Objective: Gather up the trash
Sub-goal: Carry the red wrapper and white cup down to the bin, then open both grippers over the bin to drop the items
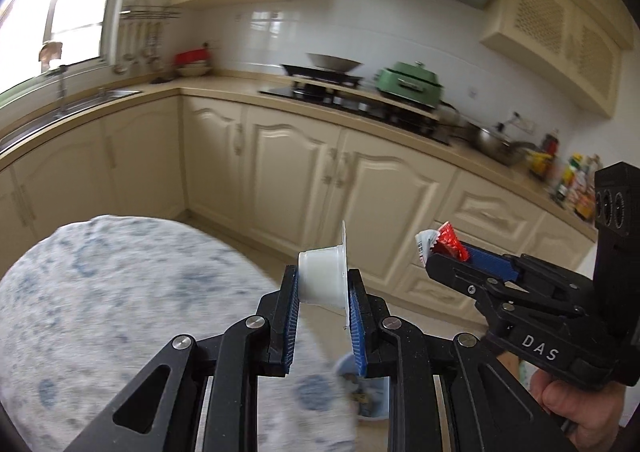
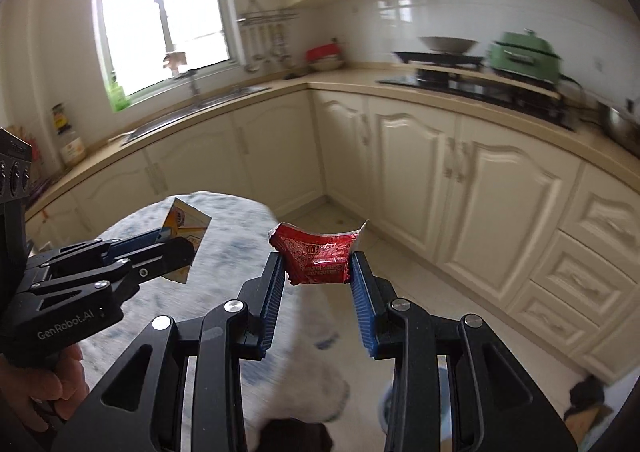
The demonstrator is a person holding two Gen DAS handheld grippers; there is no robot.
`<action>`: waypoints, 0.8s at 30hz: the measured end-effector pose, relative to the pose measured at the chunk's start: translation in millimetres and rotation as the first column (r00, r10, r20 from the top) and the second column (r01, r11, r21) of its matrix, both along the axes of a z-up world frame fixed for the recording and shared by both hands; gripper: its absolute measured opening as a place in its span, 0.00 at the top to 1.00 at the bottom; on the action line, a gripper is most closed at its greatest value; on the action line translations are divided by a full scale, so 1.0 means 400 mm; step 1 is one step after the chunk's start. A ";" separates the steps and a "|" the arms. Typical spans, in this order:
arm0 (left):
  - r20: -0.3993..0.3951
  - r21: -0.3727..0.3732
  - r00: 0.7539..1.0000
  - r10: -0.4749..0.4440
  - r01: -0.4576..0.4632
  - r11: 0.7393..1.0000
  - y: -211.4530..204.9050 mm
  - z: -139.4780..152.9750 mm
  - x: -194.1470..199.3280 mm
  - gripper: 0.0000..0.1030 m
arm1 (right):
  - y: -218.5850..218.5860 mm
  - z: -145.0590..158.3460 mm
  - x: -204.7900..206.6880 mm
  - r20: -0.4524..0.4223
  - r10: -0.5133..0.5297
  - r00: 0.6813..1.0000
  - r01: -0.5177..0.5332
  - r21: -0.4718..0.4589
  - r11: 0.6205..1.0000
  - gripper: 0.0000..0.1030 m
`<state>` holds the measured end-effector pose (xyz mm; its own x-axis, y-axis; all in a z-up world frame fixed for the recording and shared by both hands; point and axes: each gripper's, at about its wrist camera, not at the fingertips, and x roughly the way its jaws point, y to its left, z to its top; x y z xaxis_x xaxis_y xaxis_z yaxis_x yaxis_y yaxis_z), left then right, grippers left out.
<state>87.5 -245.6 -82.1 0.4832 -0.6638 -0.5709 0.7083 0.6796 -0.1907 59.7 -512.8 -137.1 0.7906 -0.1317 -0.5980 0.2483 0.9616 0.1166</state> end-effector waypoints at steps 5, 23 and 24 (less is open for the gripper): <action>-0.050 0.033 0.993 -0.109 0.110 0.993 -0.185 -0.055 -0.054 0.82 | -0.143 -0.051 -0.111 -0.039 -0.120 0.992 0.121 0.028 0.992 0.67; -0.435 0.265 0.891 -0.133 0.268 0.926 -0.718 -0.499 0.119 0.81 | -0.505 -0.572 -0.185 -0.355 -0.241 0.903 0.361 0.325 0.874 0.63; -0.448 0.272 0.885 -0.130 0.273 0.923 -0.732 -0.517 0.143 0.81 | -0.524 -0.595 -0.187 -0.366 -0.243 0.898 0.374 0.344 0.862 0.61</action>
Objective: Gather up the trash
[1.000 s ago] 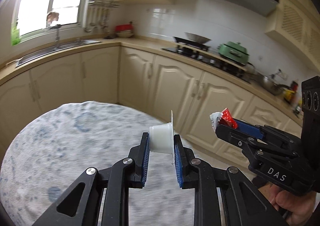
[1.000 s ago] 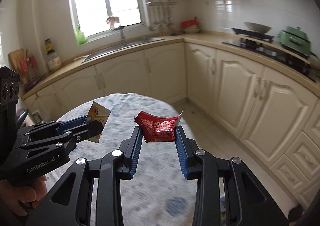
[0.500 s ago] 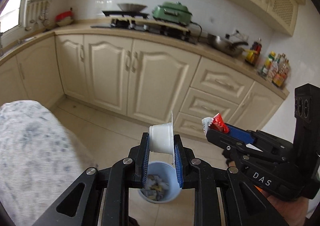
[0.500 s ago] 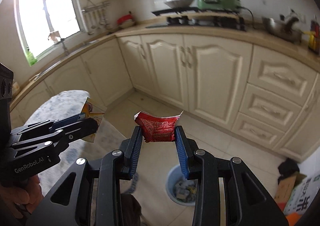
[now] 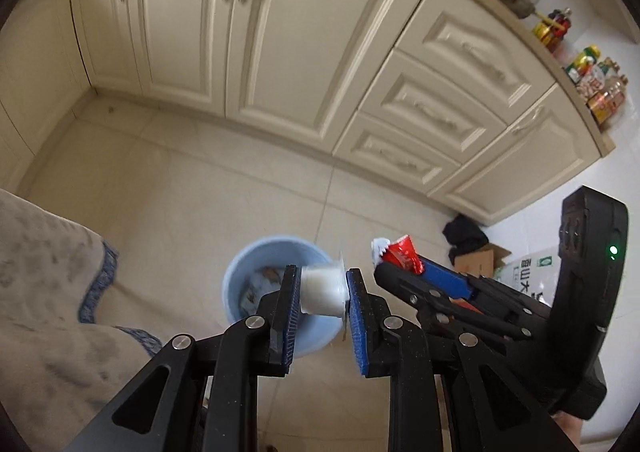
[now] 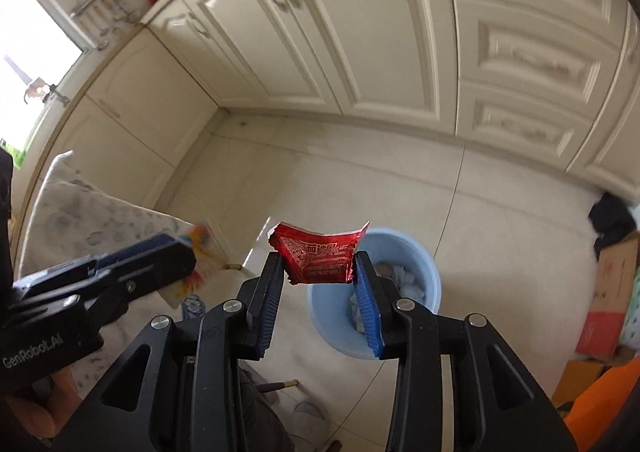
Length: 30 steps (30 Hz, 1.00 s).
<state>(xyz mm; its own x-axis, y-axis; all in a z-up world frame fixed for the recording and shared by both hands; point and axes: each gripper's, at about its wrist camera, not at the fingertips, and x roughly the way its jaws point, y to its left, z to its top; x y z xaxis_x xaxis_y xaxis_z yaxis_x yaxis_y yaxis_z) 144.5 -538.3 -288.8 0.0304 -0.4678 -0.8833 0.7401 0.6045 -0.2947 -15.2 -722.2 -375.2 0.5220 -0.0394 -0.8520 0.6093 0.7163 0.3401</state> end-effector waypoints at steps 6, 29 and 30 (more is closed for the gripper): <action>0.034 0.052 0.999 0.028 -0.030 0.998 -0.064 -0.047 0.067 0.29 | -0.066 -0.077 -0.028 0.000 -0.097 0.995 0.096 0.090 0.991 0.10; 0.433 -0.225 0.874 0.221 -0.132 0.965 0.174 0.361 -0.159 0.01 | 0.104 0.315 -0.030 0.149 -0.144 0.978 0.160 -0.105 0.981 0.00; 0.447 -0.248 0.860 0.247 -0.146 0.958 0.218 0.385 -0.167 0.01 | 0.131 0.350 -0.016 0.168 -0.123 0.978 0.145 -0.125 0.981 0.00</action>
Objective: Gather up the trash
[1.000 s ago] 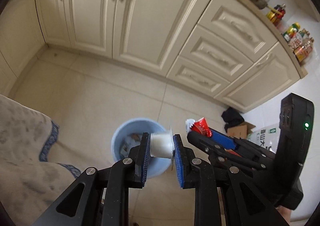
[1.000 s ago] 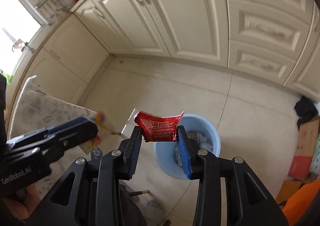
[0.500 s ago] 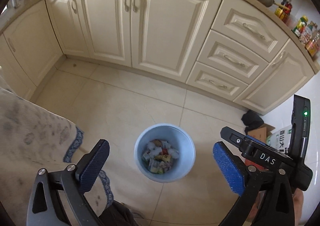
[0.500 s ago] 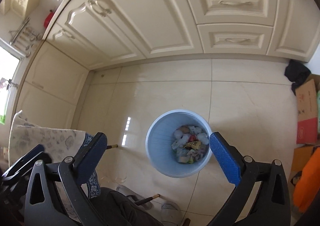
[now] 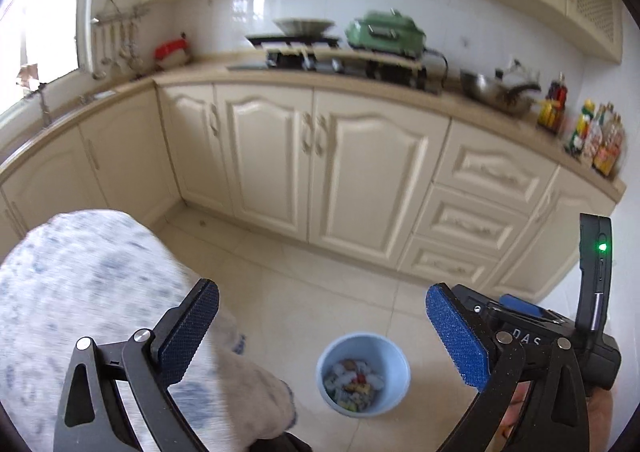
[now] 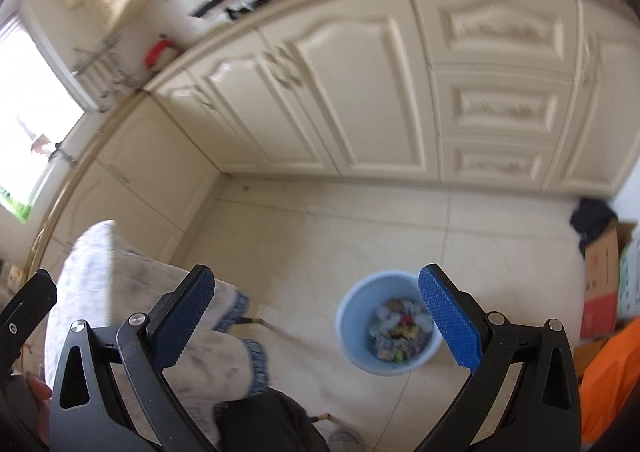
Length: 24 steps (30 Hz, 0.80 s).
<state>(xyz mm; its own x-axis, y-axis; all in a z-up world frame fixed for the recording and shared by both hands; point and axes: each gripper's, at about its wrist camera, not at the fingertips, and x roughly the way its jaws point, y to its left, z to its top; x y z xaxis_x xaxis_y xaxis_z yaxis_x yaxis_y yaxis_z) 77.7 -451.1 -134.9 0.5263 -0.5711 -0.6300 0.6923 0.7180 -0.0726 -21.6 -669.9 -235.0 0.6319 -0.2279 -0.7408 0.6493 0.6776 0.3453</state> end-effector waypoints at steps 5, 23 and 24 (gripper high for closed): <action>0.082 -0.095 0.989 0.120 -0.112 0.989 0.252 0.099 -0.041 0.01 | 0.132 0.141 0.060 0.074 0.092 0.993 -0.085 -0.090 0.992 0.00; 0.299 -0.187 0.802 0.516 -0.481 0.856 0.741 0.136 -0.380 0.01 | 0.775 0.463 0.235 0.171 0.459 0.872 -0.342 -0.460 0.819 0.00; 0.298 -0.190 0.794 0.530 -0.494 0.848 0.747 0.133 -0.386 0.01 | 0.808 0.469 0.236 0.172 0.474 0.863 -0.348 -0.478 0.807 0.00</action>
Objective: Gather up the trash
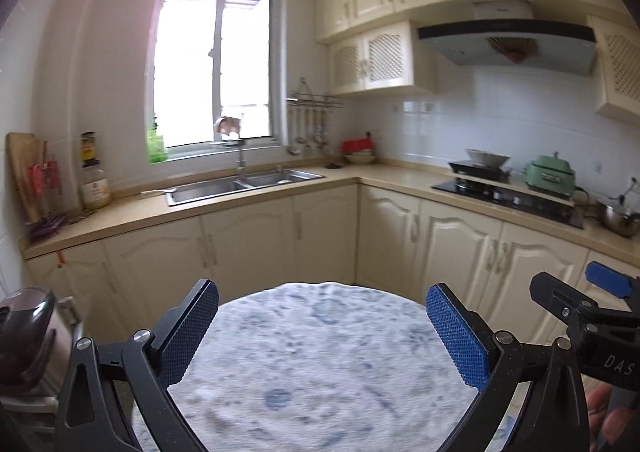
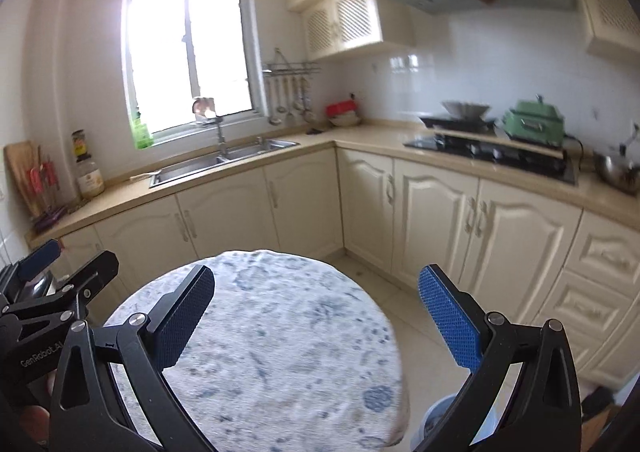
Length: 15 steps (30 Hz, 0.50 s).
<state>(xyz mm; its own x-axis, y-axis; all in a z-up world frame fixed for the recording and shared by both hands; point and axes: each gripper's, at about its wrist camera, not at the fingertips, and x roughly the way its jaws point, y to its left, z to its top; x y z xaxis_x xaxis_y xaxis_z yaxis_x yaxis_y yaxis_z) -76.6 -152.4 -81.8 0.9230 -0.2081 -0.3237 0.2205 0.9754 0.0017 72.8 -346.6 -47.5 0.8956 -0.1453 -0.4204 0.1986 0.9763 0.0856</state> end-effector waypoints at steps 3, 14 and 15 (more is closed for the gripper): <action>0.002 -0.017 0.999 0.049 -0.049 0.999 0.037 0.002 -0.030 0.01 | 0.073 0.009 0.010 0.008 0.022 1.000 -0.022 -0.030 0.999 0.00; 0.053 -0.022 0.988 0.148 -0.147 0.989 0.138 0.011 -0.176 0.01 | 0.216 0.011 0.027 0.019 0.047 0.999 -0.045 -0.108 0.993 0.00; 0.054 -0.021 0.987 0.154 -0.153 0.988 0.128 0.007 -0.170 0.01 | 0.221 0.011 0.028 0.019 0.047 0.999 -0.045 -0.110 0.993 0.00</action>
<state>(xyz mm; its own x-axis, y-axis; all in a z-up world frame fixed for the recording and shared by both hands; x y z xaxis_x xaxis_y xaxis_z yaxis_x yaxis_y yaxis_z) -144.7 -101.2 -79.0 0.9609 -0.0674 -0.2685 0.0681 0.9977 -0.0068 84.0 -258.2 -42.9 0.9113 -0.1475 -0.3845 0.1522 0.9882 -0.0184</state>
